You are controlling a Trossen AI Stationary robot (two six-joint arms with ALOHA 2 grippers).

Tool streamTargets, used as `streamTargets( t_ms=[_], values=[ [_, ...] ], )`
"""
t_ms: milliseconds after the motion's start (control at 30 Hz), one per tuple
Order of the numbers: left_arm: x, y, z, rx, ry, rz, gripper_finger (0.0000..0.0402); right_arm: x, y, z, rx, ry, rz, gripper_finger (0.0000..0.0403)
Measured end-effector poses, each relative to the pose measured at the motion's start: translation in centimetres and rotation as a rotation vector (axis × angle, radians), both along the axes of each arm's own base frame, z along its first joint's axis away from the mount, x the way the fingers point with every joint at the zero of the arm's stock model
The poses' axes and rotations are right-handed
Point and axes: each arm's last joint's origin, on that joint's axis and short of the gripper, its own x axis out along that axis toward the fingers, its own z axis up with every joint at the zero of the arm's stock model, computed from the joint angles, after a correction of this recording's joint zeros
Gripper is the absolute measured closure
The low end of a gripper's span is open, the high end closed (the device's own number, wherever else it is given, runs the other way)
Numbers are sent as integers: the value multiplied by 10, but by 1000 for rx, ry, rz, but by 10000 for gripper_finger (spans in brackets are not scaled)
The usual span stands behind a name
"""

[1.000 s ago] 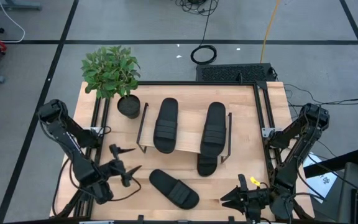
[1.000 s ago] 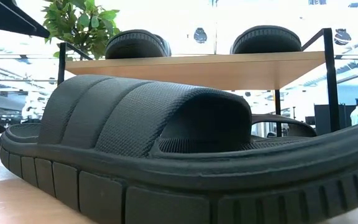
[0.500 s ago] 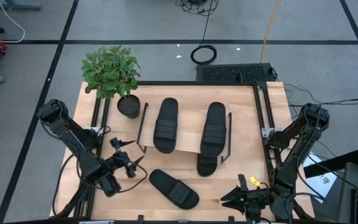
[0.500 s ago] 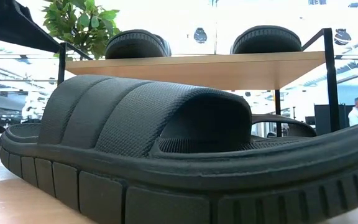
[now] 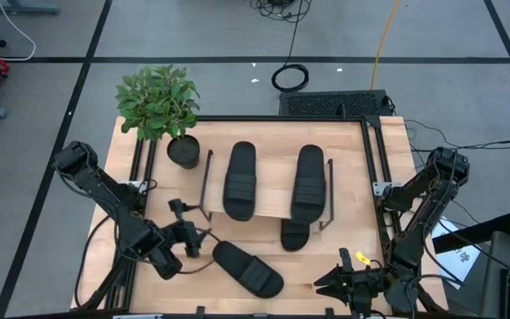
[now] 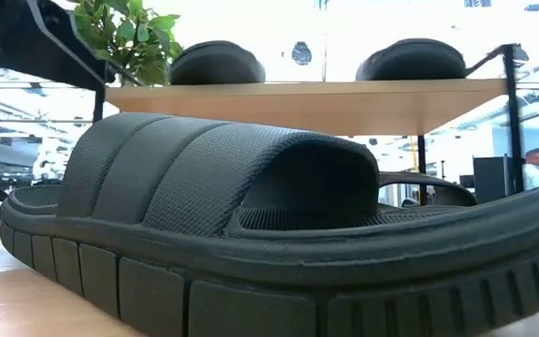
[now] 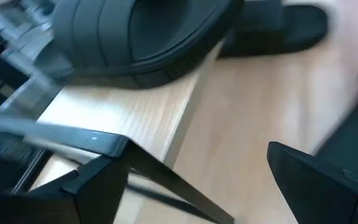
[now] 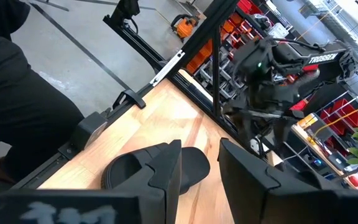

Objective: Pick and place slides into the shelf
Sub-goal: Adjust the shelf

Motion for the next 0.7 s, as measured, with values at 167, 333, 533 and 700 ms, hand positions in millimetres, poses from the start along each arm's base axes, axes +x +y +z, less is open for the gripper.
streamTargets(
  t_ms=[167, 333, 533, 700],
  values=[
    [6, -6, 3, 19, -4, -74, 25, 0, 0, 0, 0, 0, 0, 303],
    [5, -6, 3, 3, 8, -76, 25, 0, 0, -1, -6, 4, -1, 303],
    [5, -6, 2, -4, 12, -78, 25, 0, -3, 0, -28, -19, -81, 303],
    [5, -6, 2, 0, 14, -80, 25, -2, -5, 1, -69, -60, -199, 303]
  ],
)
